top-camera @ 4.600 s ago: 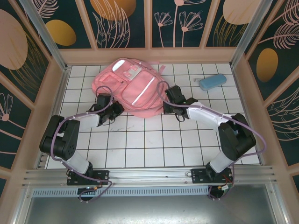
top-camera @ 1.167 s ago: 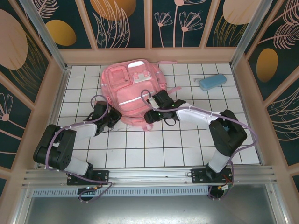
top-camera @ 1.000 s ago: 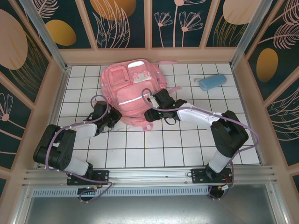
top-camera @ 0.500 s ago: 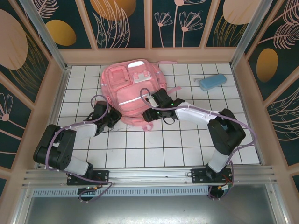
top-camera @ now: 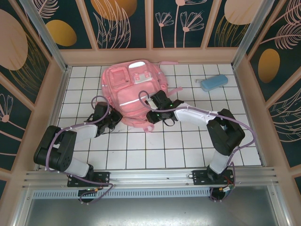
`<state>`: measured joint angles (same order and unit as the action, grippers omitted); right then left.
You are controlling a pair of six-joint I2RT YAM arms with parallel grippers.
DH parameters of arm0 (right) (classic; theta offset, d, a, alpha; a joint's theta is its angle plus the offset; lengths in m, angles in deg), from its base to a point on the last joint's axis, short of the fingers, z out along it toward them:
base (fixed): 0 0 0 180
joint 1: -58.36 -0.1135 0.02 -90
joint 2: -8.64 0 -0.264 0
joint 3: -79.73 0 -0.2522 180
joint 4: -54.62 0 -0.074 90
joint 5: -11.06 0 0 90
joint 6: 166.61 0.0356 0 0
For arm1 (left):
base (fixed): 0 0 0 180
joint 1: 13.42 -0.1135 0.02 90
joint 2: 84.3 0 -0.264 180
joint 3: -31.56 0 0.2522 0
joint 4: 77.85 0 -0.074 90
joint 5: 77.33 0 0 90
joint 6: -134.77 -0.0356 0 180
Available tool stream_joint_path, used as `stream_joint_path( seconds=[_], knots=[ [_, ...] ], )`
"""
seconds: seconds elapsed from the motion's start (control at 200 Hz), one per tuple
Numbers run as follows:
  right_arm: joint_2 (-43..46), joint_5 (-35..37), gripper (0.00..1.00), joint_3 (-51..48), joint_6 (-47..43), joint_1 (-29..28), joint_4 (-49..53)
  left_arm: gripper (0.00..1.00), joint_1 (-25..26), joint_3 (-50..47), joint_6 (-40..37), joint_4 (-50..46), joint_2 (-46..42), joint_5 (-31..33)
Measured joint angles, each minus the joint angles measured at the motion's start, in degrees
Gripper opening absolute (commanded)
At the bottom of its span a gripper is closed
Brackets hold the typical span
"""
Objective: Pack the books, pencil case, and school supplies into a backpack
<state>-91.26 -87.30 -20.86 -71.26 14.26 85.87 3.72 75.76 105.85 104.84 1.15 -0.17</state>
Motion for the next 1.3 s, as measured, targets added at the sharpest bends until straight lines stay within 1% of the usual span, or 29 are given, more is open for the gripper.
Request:
stream_joint_path(
  seconds=[0.045, 0.135, 0.2, 0.295, 0.36, 0.561, 0.636, 0.711, 0.776, 0.921, 1.166, 1.301],
  knots=[
    [-0.02, 0.13, 0.2, 0.0, -0.22, -0.09, 0.09, 0.06, 0.0, 0.0, 0.02, 0.0, 0.0, 0.02],
    [-0.02, 0.17, 0.29, 0.0, -0.96, -0.57, 0.48, 0.06, 0.0, 0.0, 0.0, 0.02, -0.02, -0.02],
    [-0.02, -0.09, 0.3, 0.0, -1.44, -1.16, 0.61, 0.05, 0.0, 0.0, 0.0, 0.02, 0.0, -0.04],
    [-0.02, -0.72, 0.26, 0.0, -2.12, -1.7, 0.79, 0.04, 0.0, 0.0, 0.0, 0.02, 0.0, -0.07],
    [-0.02, -0.9, 0.19, 0.0, -2.4, -1.77, 0.83, 0.04, 0.0, 0.0, -0.02, 0.02, 0.0, -0.09],
    [-0.04, -1.07, 0.15, 0.52, -2.08, -1.77, 0.83, 0.03, 0.0, 0.0, -0.02, 0.02, -0.02, -0.13],
    [-0.26, -1.01, 0.1, 0.85, -1.99, -1.84, 0.83, 0.03, 0.0, 0.0, -0.04, 0.02, -0.02, -0.13],
    [-0.44, -0.52, 0.0, 0.96, -1.92, -2.03, 0.85, 0.02, 0.0, 0.0, -0.07, 0.02, -0.04, -0.11],
    [-0.44, 0.28, 0.0, 0.96, -1.99, -2.16, 0.87, 0.0, 0.0, 0.0, -0.22, -0.02, -0.13, -0.04],
    [0.48, 3.96, 0.0, 0.31, -1.68, -2.82, 0.35, 0.0, 0.0, 0.0, -0.46, -0.72, -0.98, 0.52],
    [11.96, 14.78, 0.0, -6.03, 0.68, -3.06, -2.91, 0.0, 0.11, 0.0, -1.53, -3.82, -4.26, 2.69],
    [14.82, 18.8, 0.0, -8.33, 2.95, -1.46, -5.55, 0.0, 0.61, 0.22, -1.86, -3.8, -5.86, 2.34]
  ],
)
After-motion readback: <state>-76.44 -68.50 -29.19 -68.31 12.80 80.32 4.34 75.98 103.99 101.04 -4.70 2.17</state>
